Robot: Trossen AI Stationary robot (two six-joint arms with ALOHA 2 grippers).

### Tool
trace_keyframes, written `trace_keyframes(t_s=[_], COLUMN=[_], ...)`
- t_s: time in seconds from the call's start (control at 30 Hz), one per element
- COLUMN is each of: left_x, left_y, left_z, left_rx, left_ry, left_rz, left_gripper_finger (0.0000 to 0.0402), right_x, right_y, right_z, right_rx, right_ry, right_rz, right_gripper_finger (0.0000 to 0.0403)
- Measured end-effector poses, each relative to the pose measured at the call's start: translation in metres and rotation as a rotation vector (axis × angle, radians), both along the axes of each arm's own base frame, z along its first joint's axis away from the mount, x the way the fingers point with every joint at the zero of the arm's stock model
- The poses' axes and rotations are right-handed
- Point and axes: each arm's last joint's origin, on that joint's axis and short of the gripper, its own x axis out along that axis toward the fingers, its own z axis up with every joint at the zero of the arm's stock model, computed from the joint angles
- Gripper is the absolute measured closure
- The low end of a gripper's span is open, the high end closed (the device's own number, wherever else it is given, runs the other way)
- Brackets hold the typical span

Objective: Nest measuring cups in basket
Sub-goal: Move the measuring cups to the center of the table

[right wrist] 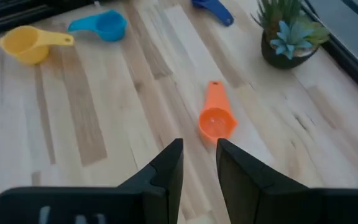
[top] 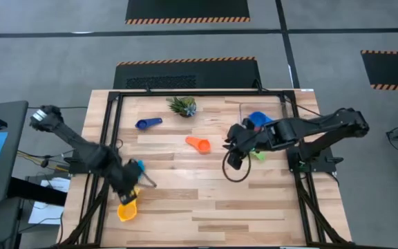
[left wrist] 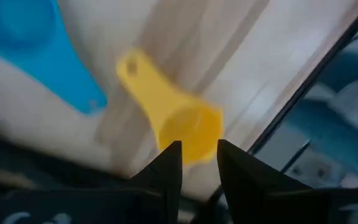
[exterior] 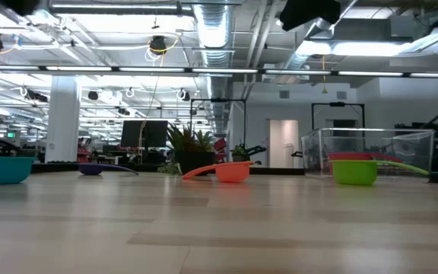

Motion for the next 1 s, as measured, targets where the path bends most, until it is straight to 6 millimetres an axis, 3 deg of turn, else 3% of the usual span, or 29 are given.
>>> trace_keyframes(t_s=[0.17,0.33,0.67,0.77,0.87,1.0], left_x=[-0.009,-0.016,-0.020,-0.009,0.017,0.044], left_y=[-0.034,-0.065,-0.097,-0.100,-0.090,-0.070], left_z=[-0.022,-0.043,-0.091,-0.104,-0.111,-0.091], left_rx=[0.052,0.049,0.140,0.209,0.364,0.506], left_ry=[0.177,0.279,0.418,0.322,0.097,-0.070], left_rz=[-0.060,-0.173,-0.299,-0.330,-0.316,-0.218], left_gripper_finger=[0.0331,0.0392,0.0401,0.0401,0.0401,0.0401], right_x=[0.011,0.020,0.017,0.016,0.014,0.013], right_y=[0.004,0.004,0.007,0.011,0.014,0.014], right_z=[-0.010,-0.015,-0.002,0.005,0.015,0.028], right_rx=[-0.013,-0.013,0.006,0.011,0.012,0.017], right_ry=[0.018,0.007,-0.075,-0.100,-0.129,-0.163], right_rz=[-0.005,-0.013,0.003,0.016,0.033,0.038], right_gripper_finger=[0.0282,0.0282,0.0282,0.0282,0.0282,0.0282])
